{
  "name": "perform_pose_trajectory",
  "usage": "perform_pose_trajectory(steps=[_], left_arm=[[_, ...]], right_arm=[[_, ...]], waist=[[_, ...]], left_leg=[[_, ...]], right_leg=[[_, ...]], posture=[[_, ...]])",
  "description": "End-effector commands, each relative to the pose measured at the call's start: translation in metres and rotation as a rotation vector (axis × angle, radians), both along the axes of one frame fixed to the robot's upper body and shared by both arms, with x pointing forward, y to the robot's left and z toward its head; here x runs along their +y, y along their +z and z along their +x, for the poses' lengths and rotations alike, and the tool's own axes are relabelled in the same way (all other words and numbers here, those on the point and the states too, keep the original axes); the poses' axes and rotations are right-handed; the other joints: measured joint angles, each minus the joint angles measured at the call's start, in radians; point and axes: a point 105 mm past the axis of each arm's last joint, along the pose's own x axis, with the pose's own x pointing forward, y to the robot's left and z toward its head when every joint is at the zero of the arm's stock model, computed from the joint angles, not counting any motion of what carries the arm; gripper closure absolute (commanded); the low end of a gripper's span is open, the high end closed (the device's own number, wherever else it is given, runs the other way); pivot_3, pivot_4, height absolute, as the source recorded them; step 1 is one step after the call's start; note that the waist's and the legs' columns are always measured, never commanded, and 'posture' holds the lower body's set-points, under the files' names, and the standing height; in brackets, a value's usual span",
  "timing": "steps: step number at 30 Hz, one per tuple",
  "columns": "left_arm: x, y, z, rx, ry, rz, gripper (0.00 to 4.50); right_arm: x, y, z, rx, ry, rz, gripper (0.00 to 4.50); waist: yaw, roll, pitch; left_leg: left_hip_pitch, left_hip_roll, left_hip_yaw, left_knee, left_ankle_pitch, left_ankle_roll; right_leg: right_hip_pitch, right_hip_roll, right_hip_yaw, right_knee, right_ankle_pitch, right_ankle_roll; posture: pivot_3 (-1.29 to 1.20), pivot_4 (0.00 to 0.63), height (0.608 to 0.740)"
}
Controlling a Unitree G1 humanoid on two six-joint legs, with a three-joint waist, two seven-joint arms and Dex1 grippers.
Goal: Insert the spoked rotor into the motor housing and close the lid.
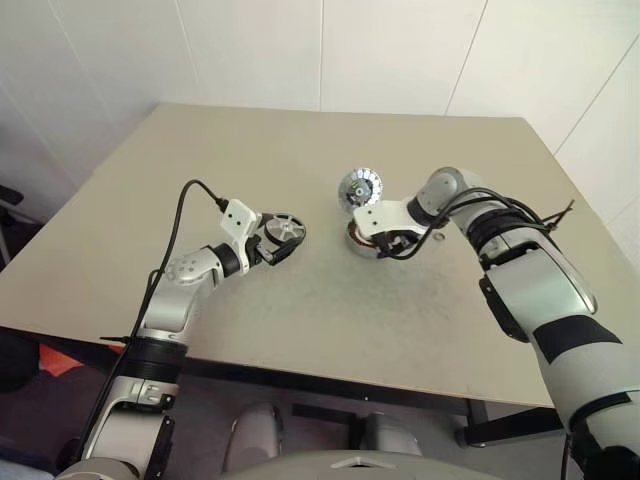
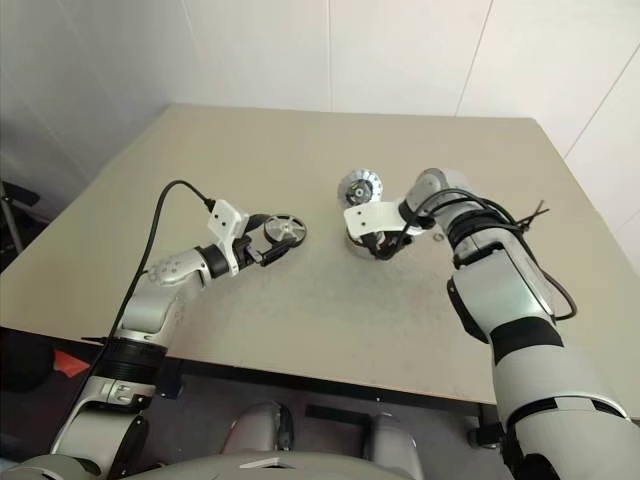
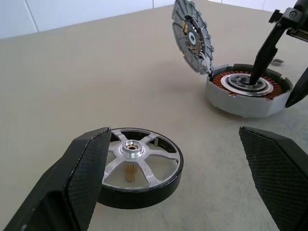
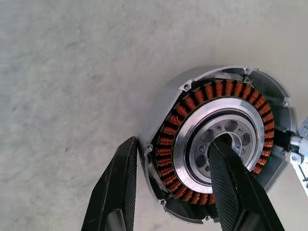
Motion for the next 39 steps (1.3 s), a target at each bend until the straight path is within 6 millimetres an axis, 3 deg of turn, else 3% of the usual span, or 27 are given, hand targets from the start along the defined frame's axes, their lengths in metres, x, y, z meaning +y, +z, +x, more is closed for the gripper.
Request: perform_pose_trajectory(steps=[1, 8, 12, 23, 32, 39], left_arm=[[-0.002, 0.011, 0.001, -0.042, -0.004, -0.014, 0.0], [-0.005, 0.007, 0.003, -0.03, -0.005, -0.017, 0.0], [-0.006, 0.007, 0.004, -0.028, -0.007, -0.016, 0.0], [-0.005, 0.009, 0.005, -0.038, -0.006, -0.003, 0.0], [-0.001, 0.008, 0.005, -0.034, 0.005, 0.0, 0.0], [-0.002, 0.007, 0.005, -0.031, 0.006, 0.001, 0.0]], right_arm=[[0.005, 0.018, -0.006, 0.044, 0.011, 0.122, 2.5], [0.021, 0.027, -0.026, 0.109, -0.046, 0.303, 2.5], [0.026, 0.03, -0.028, 0.073, -0.084, 0.321, 2.5], [0.007, -0.001, -0.019, -0.051, -0.115, 0.139, 2.5], [-0.005, 0.003, -0.029, -0.064, -0.066, 0.082, 2.5], [0.0, 0.008, -0.042, -0.051, -0.047, 0.095, 2.5]], waist=[[0.0, 0.0, 0.0], [0.001, -0.001, 0.0], [0.001, -0.001, 0.0], [0.004, -0.001, 0.0], [0.011, -0.001, 0.001], [0.01, -0.001, 0.001]], left_leg=[[0.0, 0.0, 0.0, 0.0, 0.0, 0.0], [0.001, 0.001, 0.0, 0.001, 0.001, 0.0], [0.001, 0.001, 0.0, 0.001, 0.001, -0.001], [0.002, 0.0, -0.001, 0.0, 0.002, -0.002], [0.004, 0.0, -0.001, 0.001, 0.002, -0.002], [0.004, 0.0, -0.001, 0.0, 0.001, -0.001]], right_leg=[[0.0, 0.0, 0.0, 0.0, 0.0, 0.0], [0.0, 0.0, 0.0, 0.0, 0.0, 0.0], [0.0, 0.0, 0.0, 0.001, 0.0, 0.0], [0.002, 0.0, 0.0, 0.0, 0.0, 0.0], [0.006, 0.0, 0.0, 0.0, 0.0, 0.0], [0.006, 0.0, 0.0, 0.0, 0.0, 0.0]], posture=[[0.0, 0.0, 0.74], [0.0, 0.0, 0.74], [0.0, 0.0, 0.74], [0.0, 0.0, 0.74], [0.0, 0.0, 0.74], [0.0, 0.0, 0.74]])
